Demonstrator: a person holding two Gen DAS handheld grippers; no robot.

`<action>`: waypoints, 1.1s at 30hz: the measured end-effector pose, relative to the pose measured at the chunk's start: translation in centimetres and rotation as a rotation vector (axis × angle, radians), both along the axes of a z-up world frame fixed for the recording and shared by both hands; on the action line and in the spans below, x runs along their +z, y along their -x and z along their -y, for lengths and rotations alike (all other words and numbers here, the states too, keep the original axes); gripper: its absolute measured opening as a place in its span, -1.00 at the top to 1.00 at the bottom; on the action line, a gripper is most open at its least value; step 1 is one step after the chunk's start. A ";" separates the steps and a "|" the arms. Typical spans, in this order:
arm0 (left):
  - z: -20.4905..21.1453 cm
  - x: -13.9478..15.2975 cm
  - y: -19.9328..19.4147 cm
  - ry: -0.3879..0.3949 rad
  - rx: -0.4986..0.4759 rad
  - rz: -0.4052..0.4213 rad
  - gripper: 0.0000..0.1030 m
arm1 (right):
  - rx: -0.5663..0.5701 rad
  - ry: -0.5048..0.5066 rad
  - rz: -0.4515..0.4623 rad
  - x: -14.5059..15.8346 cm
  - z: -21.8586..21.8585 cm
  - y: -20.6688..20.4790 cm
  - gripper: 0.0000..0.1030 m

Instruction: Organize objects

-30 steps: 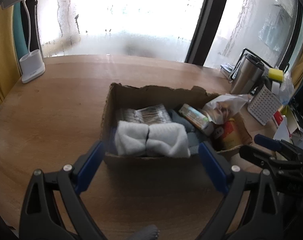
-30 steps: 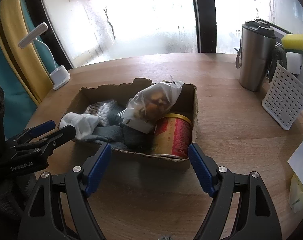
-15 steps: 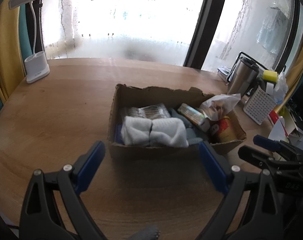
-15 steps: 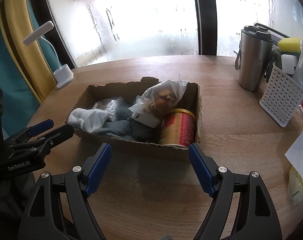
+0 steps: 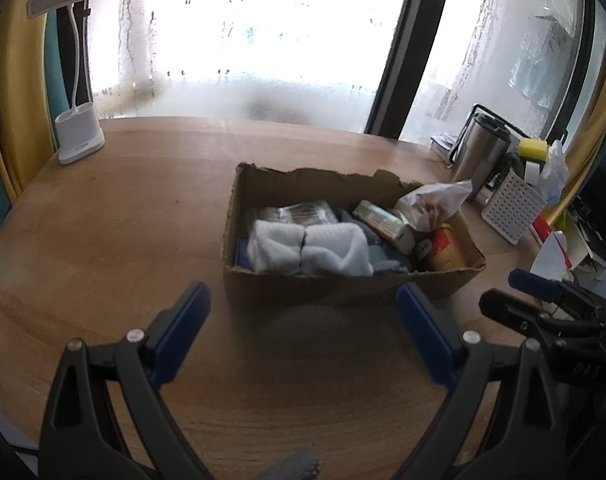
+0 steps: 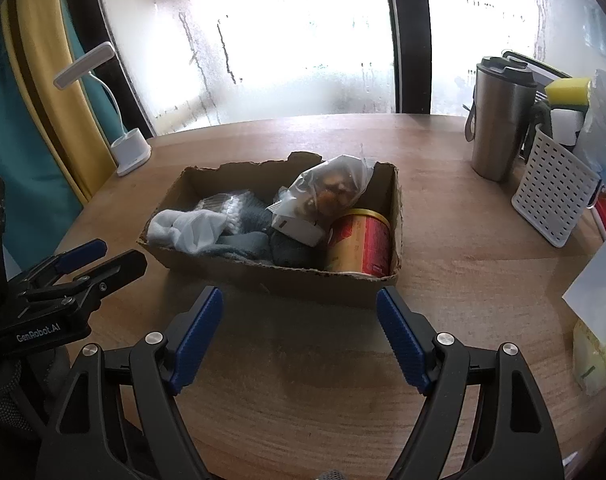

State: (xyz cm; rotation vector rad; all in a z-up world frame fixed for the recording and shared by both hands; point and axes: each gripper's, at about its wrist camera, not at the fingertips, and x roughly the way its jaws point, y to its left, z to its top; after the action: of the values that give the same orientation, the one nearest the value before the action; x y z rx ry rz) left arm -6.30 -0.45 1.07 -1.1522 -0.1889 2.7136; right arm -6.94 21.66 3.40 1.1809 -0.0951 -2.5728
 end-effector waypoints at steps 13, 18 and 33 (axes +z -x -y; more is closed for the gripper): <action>0.1 -0.2 -1.6 0.013 -0.009 0.000 -0.86 | -0.001 -0.002 -0.008 0.1 0.2 -1.4 -0.59; 0.2 -0.2 -2.3 0.021 -0.011 -0.002 -0.86 | -0.003 -0.004 -0.009 0.0 0.2 -2.0 -0.59; 0.3 -0.1 -4.1 0.047 -0.009 -0.024 -0.86 | -0.005 0.001 -0.018 -0.1 0.3 -3.6 -0.59</action>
State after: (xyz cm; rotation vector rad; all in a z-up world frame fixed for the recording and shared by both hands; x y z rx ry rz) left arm -2.16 -0.71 0.96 -1.1300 -0.1166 2.7358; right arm -3.33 21.38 3.28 1.1583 -0.0954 -2.5867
